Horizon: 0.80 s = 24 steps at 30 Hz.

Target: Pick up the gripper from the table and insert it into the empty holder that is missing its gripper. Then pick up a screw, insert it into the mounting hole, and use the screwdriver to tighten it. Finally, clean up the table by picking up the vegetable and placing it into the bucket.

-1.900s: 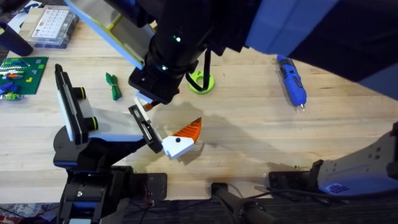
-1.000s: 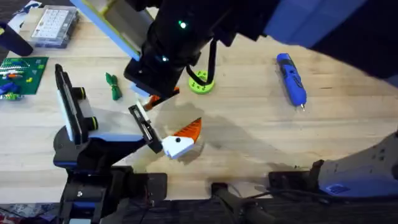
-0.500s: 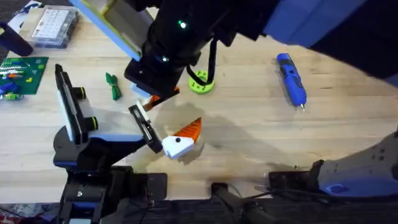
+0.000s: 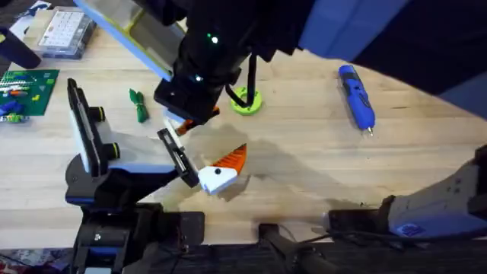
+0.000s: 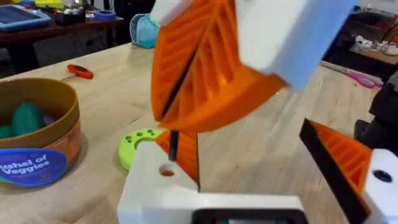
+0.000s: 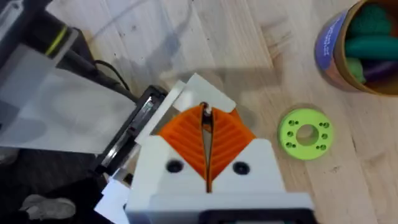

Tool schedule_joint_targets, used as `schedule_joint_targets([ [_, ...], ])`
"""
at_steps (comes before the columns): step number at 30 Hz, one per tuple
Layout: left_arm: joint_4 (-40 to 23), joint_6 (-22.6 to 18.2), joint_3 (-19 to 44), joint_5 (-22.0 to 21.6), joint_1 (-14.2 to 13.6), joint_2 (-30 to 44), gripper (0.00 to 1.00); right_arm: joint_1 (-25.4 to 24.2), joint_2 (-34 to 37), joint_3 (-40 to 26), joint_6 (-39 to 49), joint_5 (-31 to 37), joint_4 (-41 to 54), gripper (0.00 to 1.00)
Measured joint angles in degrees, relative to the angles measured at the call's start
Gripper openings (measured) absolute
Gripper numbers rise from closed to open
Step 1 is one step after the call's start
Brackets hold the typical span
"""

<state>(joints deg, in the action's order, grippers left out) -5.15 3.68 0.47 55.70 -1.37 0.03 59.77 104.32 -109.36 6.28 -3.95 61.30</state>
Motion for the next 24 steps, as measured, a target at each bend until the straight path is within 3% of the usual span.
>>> schedule_joint_targets([
  [24,-0.02,0.28,0.0,0.0,0.0,0.0,0.988,0.0,3.42,-0.04,0.17,-0.02,0.02,0.011],
])
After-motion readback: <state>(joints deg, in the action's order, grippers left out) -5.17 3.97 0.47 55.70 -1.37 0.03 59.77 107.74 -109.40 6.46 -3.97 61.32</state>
